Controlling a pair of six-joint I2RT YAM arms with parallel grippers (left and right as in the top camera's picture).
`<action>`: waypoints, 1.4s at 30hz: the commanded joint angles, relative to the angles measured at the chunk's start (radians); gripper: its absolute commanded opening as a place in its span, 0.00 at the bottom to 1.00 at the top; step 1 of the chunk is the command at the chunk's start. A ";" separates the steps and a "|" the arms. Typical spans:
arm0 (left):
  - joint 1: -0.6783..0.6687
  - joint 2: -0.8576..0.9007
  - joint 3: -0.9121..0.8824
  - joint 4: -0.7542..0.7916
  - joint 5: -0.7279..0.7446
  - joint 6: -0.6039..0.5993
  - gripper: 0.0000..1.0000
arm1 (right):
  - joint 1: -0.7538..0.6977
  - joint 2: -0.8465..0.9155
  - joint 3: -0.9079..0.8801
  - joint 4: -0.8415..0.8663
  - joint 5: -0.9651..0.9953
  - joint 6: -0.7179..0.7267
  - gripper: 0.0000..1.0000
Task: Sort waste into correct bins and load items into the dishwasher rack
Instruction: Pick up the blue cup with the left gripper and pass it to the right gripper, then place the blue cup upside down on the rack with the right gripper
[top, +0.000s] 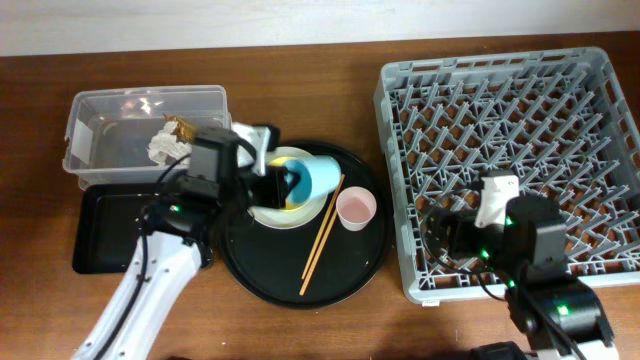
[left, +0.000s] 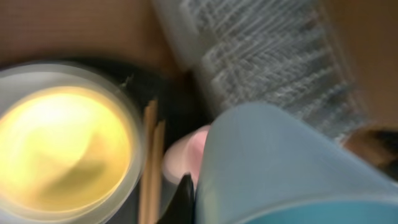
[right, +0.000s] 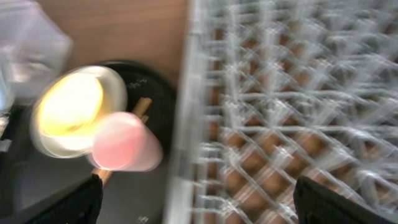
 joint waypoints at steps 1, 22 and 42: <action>0.024 0.081 0.010 0.179 0.406 -0.152 0.00 | 0.003 0.101 0.017 0.076 -0.383 0.058 0.99; -0.084 0.254 0.010 0.359 0.766 -0.210 0.00 | 0.003 0.424 0.017 0.610 -1.192 -0.043 0.80; 0.233 -0.012 0.011 -0.290 -0.078 0.160 0.27 | 0.002 0.375 0.203 0.013 -0.325 -0.128 0.57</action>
